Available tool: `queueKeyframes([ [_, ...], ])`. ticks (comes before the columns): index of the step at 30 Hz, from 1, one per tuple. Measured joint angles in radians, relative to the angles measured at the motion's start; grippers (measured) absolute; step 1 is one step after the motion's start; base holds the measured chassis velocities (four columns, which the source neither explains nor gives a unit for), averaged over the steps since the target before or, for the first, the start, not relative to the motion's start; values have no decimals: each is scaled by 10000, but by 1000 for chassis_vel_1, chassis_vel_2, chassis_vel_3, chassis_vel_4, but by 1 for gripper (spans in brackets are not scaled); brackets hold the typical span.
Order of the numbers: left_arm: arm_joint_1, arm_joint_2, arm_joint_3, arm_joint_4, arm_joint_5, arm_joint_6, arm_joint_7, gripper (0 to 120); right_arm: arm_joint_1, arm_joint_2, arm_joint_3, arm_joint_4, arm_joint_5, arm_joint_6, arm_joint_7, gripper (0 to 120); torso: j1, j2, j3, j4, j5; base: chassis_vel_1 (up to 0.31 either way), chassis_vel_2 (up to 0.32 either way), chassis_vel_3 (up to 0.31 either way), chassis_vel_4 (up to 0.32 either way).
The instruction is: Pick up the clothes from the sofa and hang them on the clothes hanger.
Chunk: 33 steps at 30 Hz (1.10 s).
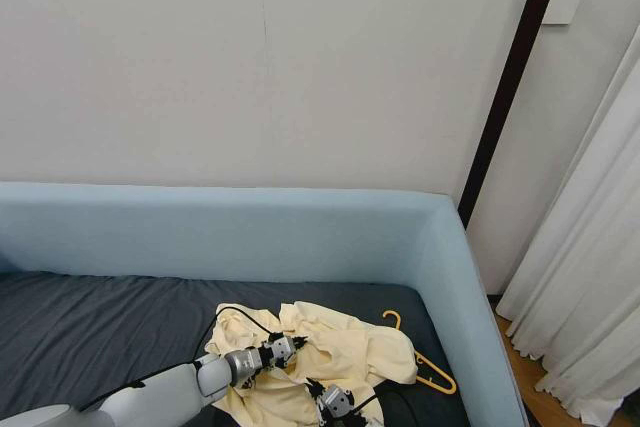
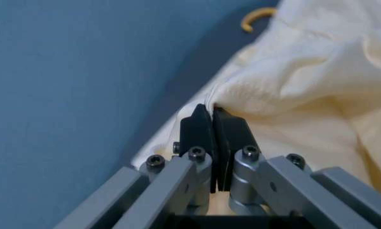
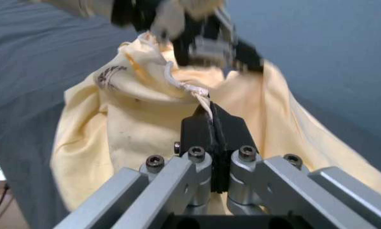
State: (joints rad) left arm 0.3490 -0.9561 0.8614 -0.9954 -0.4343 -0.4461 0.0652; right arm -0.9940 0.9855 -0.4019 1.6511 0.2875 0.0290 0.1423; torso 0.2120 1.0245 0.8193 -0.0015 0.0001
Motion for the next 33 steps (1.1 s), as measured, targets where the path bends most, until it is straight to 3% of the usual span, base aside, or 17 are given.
queueKeyframes([
  [1, 0, 0, 0, 0, 0, 0, 0, 0, 0, 0, 0, 0, 0, 0, 0, 0, 0, 0, 0, 0, 0, 0, 0, 0, 0],
  [5, -408, 895, -538, -1766, -1060, 716, -316, 0, -30, -688, 426, 548, 120, 68, 21, 0, 0, 0, 0, -1, 1, 0, 0, 0, 0],
  [10, -735, 1559, -1009, -3053, -1761, 1341, -523, 0, 41, -1534, 765, 1267, 306, 369, 20, 0, 0, 0, 0, -2, 1, 0, 0, 0, 0],
  [15, -1011, 2804, -2333, -5012, -3061, 2749, -933, 0, 448, -2703, 1715, 2579, 1312, 460, 75, 0, 0, 0, -1, -1, 0, 0, 0, 0, 0],
  [20, -974, 3634, -3249, -5816, -3685, 3453, -1203, 0, 585, -3159, 2345, 3056, 1613, 460, 31, 0, 0, 0, -1, 0, 0, 0, 0, 0, 0],
  [25, 97, 4718, -5108, -6693, -4095, 4269, -1562, 0, 655, -3580, 3308, 3432, 2102, 448, -110, 0, 1, 0, -1, 0, -4, 0, 0, 0, 0],
  [26, 97, 4718, -5108, -6693, -4095, 4269, -1562, 0, 655, -3580, 3308, 3432, 2102, 448, -110, 0, 1, 0, -1, 0, -4, 0, 0, 0, 0],
  [30, 2175, 5591, -7806, -8010, -4220, 4720, -1840, 0, 1169, -3869, 3686, 3600, 2598, 387, -294, 0, 0, 1, -1, 4, -3, 0, 0, 0, 0],
  [31, 2175, 5591, -7806, -8010, -4220, 4720, -1840, 0, 1169, -3869, 3686, 3600, 2598, 387, -294, 0, 0, 1, -1, 4, -3, 0, 0, 0, 0],
  [33, 2894, 6018, -8609, -8843, -4424, 4965, -1953, 0, 1457, -4025, 3831, 3835, 2806, 299, -401, 0, 0, 0, -2, 10, -3, 0, 0, 0, 0],
])
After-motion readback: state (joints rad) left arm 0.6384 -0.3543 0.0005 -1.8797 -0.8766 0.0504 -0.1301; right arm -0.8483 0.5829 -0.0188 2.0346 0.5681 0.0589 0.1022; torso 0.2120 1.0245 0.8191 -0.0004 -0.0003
